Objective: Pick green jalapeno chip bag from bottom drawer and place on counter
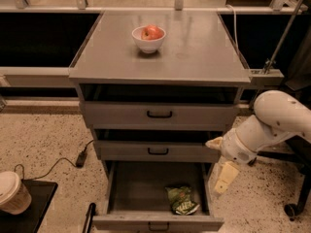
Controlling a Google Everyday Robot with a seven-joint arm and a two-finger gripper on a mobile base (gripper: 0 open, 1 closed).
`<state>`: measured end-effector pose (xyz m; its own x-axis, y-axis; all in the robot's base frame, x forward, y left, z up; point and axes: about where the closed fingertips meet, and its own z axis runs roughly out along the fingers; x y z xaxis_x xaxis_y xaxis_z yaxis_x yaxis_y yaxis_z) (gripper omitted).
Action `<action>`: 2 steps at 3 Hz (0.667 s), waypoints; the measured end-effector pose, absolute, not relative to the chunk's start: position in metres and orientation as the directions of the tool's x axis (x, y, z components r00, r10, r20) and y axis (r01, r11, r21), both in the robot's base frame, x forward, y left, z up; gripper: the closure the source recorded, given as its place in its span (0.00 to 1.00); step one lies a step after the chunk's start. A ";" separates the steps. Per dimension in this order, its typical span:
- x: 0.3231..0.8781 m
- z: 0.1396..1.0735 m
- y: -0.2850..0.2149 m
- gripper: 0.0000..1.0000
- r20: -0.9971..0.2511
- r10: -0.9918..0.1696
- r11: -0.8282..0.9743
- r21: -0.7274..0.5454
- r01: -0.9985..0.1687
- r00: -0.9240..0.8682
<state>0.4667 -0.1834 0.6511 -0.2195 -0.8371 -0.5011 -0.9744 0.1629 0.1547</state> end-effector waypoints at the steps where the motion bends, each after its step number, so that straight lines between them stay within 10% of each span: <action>1: 0.467 0.650 -0.183 0.00 -0.502 -0.837 0.161 0.155 -0.975 -0.218; 2: 0.464 0.635 -0.187 0.00 -0.499 -0.836 0.183 0.144 -0.973 -0.231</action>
Offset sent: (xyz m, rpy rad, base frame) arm -0.0065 -0.0121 -0.0370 -0.0182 -0.0332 -0.0592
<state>0.4640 -0.1867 0.6352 -0.2306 -0.8355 -0.4987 -0.9726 0.1825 0.1439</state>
